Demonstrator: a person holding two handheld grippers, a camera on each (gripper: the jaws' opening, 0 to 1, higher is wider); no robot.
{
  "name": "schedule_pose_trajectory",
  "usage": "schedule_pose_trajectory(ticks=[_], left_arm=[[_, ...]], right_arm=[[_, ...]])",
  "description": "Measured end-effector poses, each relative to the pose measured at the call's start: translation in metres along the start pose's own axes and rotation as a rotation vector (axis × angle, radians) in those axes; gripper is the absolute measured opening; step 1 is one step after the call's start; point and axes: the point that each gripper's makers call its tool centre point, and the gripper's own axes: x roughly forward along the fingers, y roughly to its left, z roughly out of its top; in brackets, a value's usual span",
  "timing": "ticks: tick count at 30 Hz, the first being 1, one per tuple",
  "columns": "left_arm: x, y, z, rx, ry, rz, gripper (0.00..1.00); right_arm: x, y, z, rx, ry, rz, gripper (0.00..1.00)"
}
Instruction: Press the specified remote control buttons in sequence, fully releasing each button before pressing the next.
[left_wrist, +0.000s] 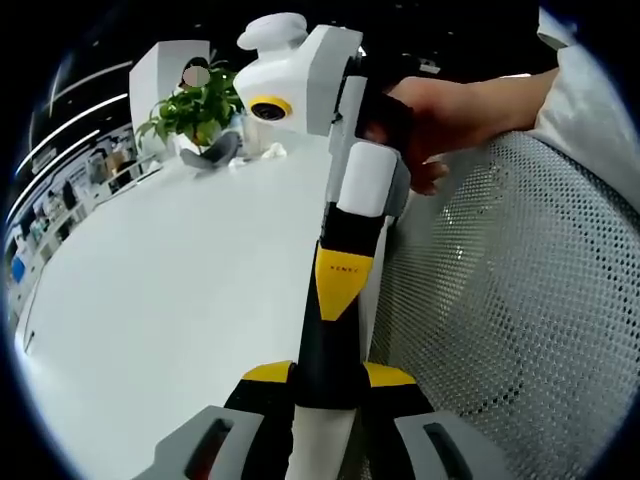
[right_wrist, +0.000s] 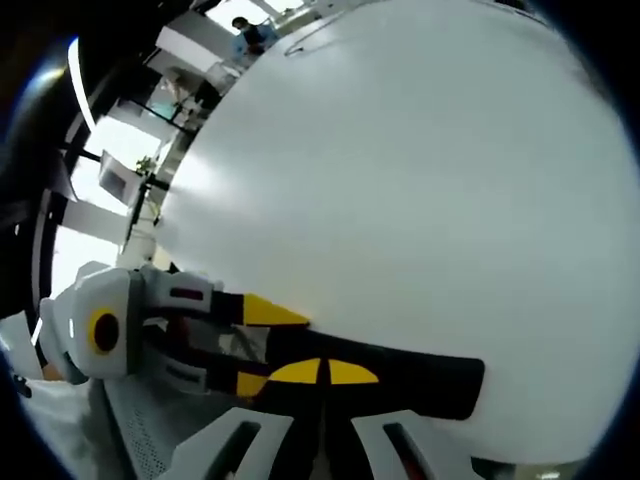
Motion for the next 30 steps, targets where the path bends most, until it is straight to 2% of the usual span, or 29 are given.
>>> schedule_pose_trajectory(ticks=[20,26,30], left_arm=[[0.0032,0.0012,0.0032,-0.018,-0.012,0.008,0.25],[0.004,0.0004,0.0038,-0.022,0.0,0.012,0.25],[0.0049,0.0003,0.004,-0.019,0.005,0.013,0.25]], right_arm=[[-0.0006,-0.001,0.0011,0.032,-0.017,0.003,0.0],[-0.0003,-0.0006,0.0003,0.012,-0.017,-0.009,0.0],[-0.0006,-0.0021,0.0008,0.045,-0.014,0.005,0.0]])
